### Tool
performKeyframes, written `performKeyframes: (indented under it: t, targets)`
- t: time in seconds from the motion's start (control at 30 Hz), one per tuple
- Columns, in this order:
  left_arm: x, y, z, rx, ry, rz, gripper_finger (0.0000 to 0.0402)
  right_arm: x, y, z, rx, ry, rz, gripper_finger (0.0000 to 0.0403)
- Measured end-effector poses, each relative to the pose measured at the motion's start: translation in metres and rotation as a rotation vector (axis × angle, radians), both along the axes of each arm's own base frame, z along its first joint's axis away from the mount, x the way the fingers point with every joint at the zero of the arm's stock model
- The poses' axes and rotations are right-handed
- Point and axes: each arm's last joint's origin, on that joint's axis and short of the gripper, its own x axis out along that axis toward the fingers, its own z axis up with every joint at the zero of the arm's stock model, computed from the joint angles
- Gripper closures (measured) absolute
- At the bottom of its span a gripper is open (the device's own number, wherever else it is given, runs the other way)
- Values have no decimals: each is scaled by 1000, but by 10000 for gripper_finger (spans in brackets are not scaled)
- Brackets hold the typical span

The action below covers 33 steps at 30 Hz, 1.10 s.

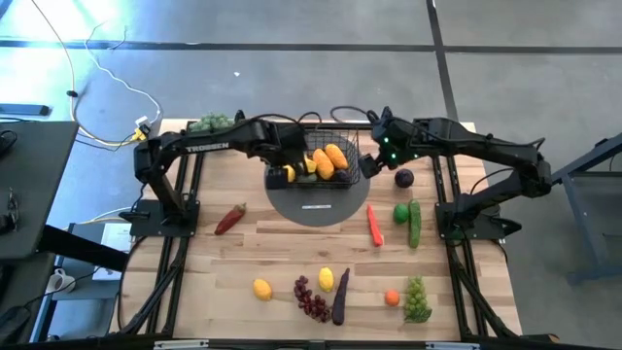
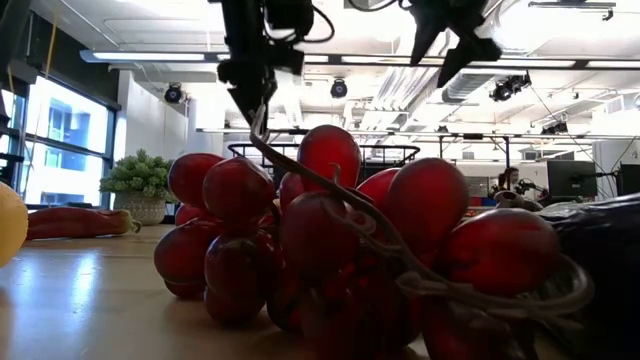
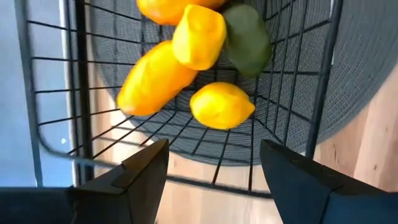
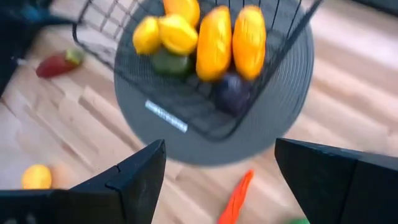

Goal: Build produce basket
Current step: Put the right purple beetroot into the black wire basket

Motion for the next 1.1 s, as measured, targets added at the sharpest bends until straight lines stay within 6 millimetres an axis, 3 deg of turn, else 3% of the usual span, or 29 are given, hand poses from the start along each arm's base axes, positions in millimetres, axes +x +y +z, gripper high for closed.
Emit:
performKeyframes:
  t: [0.27, 0.57, 0.8, 1.1]
  targets:
    - [-24, -14, 20, -146, -143, 2, 159, -4, 27, -5, 70, 88, -32, 121]
    - [-44, -32, 26, -135, -247, 40, 159, -18, 48, -12, 35, 248, -158, 121]
    - [-54, -40, 35, -123, -289, 27, 159, -28, 49, -14, 15, 349, -203, 121]
    - [-59, -41, 42, -104, -313, 9, 159, -33, 35, -14, -50, 402, -210, 121]
